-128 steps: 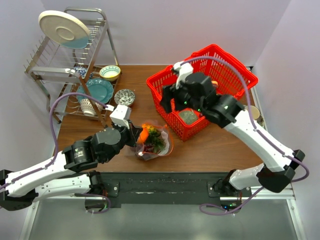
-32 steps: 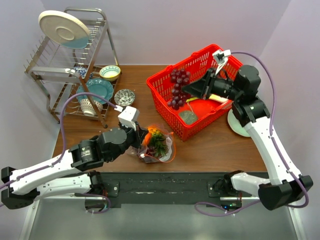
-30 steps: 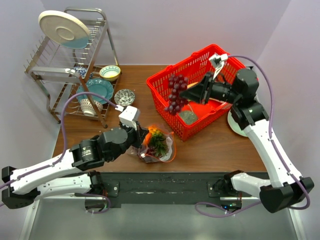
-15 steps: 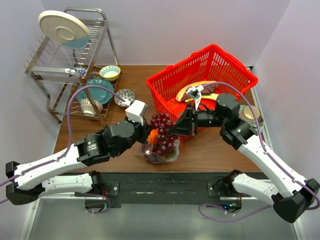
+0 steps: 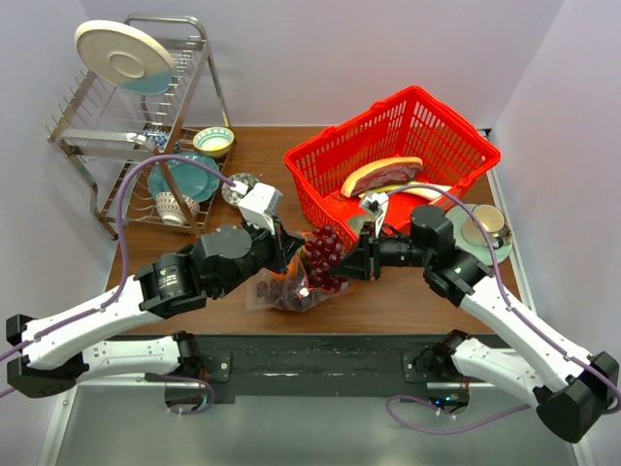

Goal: Place the food in the zip-top bag and seal the zipper
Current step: Place the fake fruit in the zipper food storage bag.

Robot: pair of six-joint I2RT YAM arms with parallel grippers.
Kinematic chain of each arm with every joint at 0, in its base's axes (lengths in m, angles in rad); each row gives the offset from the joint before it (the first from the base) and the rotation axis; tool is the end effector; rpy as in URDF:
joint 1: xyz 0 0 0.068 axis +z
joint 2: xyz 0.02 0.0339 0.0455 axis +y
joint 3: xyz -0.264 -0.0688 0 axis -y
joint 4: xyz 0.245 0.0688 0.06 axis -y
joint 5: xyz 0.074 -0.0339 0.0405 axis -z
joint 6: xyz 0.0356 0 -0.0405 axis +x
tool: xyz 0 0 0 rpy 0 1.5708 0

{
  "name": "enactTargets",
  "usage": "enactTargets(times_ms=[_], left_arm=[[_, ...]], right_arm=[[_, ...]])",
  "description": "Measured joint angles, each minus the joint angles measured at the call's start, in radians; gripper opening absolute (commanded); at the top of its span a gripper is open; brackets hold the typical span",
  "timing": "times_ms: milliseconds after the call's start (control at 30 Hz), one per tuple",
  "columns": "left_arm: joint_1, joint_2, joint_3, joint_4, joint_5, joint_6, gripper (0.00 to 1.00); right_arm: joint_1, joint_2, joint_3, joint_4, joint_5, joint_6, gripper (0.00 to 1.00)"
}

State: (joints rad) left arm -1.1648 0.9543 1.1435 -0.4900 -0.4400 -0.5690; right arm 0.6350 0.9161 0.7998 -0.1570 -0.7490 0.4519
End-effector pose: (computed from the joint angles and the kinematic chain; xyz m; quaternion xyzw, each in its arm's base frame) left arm 0.0922 -0.1760 0.4024 0.1069 0.7891 -0.3276 0.5086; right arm 0.1514 0.1417 0.3271 -0.2879 0.7183 0.5403 0.3306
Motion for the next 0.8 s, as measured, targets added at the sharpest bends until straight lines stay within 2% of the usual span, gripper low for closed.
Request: enactTargets(times_ms=[300, 467, 667, 800], left_arm=[[0.006, 0.01, 0.006, 0.002, 0.021, -0.016, 0.0], [0.014, 0.011, -0.007, 0.004, 0.02, -0.022, 0.0], [0.035, 0.01, -0.059, 0.005, 0.018, -0.023, 0.0], [0.096, 0.012, -0.075, -0.012, 0.055, -0.023, 0.0]], right_arm=[[0.071, 0.044, -0.026, 0.001, 0.078, -0.003, 0.02], [0.145, 0.083, 0.032, -0.027, 0.134, -0.042, 0.02], [0.162, 0.027, 0.064, -0.038, 0.183, -0.07, 0.03], [0.164, -0.016, 0.064, -0.035, 0.18, -0.077, 0.03]])
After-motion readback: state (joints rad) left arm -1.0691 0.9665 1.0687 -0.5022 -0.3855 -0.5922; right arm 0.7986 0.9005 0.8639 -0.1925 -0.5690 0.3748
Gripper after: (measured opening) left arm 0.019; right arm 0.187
